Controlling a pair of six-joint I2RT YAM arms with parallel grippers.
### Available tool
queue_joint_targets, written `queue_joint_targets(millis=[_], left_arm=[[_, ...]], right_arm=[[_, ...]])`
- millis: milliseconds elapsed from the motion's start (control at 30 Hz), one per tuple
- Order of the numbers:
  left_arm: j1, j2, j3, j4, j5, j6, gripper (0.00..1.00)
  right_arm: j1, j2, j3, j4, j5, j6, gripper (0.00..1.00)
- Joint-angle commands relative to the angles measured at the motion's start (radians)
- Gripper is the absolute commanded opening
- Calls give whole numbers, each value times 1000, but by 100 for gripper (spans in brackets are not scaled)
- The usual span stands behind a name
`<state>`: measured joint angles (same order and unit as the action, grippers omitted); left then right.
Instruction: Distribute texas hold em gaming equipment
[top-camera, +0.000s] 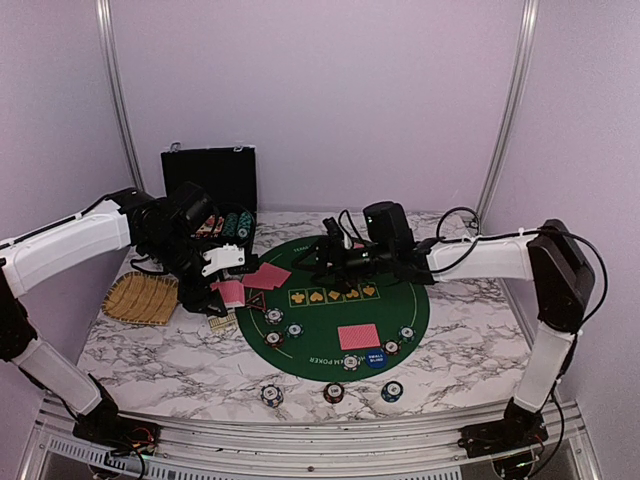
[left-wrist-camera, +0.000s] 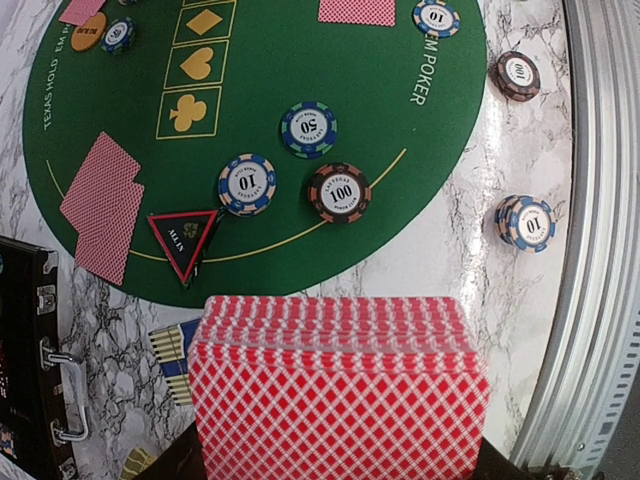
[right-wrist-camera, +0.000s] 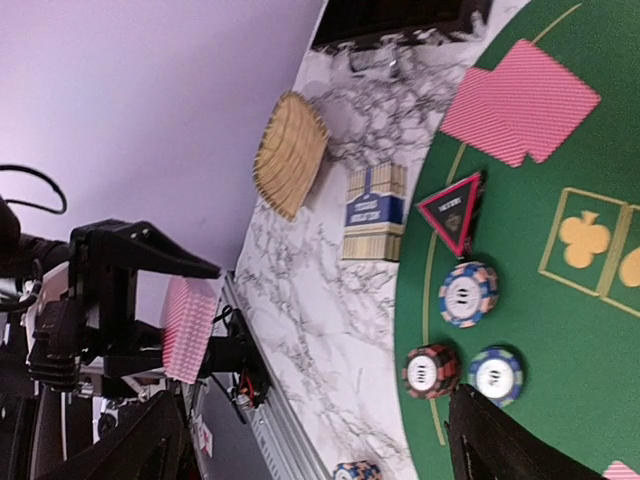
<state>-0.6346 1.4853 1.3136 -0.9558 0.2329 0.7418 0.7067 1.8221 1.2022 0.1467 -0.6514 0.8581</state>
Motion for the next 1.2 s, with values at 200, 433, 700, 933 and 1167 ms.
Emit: queue_joint_targets(millis=[200, 433, 700, 933, 1167], left_arm=[[3, 2, 34, -18, 30, -15, 15], [3, -1, 33, -18, 28, -13, 15], [3, -2, 31, -18, 31, -12, 15], [3, -3, 31, -18, 36, -14, 15], [3, -4, 29, -18, 39, -15, 15]], right_arm=[[180, 145, 78, 290, -97, 170, 91], [231, 232, 148, 361, -115, 230, 91], [245, 273, 165, 445, -123, 289, 91], [251, 327, 222, 460, -134, 313, 91], [264, 411, 321, 457, -149, 334, 91]])
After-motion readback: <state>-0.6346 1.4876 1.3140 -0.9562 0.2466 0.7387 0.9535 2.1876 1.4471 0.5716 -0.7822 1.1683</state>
